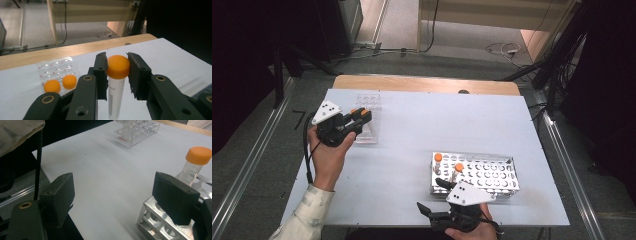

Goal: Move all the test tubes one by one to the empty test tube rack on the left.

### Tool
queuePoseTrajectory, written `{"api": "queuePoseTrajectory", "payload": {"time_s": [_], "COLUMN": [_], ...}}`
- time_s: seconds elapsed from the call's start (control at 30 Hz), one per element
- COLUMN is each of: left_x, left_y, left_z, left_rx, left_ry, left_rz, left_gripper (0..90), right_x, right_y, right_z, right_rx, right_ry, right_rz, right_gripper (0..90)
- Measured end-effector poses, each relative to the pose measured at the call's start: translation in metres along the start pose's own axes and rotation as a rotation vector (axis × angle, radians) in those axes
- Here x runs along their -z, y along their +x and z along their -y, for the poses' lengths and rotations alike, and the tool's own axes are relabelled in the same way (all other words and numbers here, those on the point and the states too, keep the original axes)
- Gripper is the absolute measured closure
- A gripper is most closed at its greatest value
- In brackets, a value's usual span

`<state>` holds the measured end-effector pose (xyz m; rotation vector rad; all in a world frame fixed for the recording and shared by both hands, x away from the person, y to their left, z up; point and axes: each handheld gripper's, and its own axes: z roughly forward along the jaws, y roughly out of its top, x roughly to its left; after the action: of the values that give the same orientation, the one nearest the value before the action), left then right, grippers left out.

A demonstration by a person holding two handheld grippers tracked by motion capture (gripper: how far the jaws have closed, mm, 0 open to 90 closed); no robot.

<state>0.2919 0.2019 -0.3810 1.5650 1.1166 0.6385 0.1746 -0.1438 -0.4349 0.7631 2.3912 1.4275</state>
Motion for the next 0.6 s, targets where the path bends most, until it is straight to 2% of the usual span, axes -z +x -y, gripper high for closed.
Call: {"api": "queuePoseTrajectory", "payload": {"time_s": [0.23,0.4,0.6], "left_x": [-0.007,-0.013,-0.022], "left_y": [0.006,0.01,0.008], "left_z": [-0.008,-0.006,-0.001], "left_rx": [-0.027,-0.043,-0.062], "left_ry": [-0.014,-0.014,-0.025], "left_rz": [-0.064,-0.099,-0.119], "left_gripper": [70.4,70.4,70.4], "right_x": [0.001,0.001,0.001], "right_y": [-0.001,-0.002,-0.002], "right_z": [0.0,0.0,0.0], "right_rx": [-0.003,-0.003,-0.006], "right_ry": [-0.004,-0.004,-0.004], "right_rz": [0.002,0.001,0.001], "right_gripper": [16.9,16.9,17.0]}}
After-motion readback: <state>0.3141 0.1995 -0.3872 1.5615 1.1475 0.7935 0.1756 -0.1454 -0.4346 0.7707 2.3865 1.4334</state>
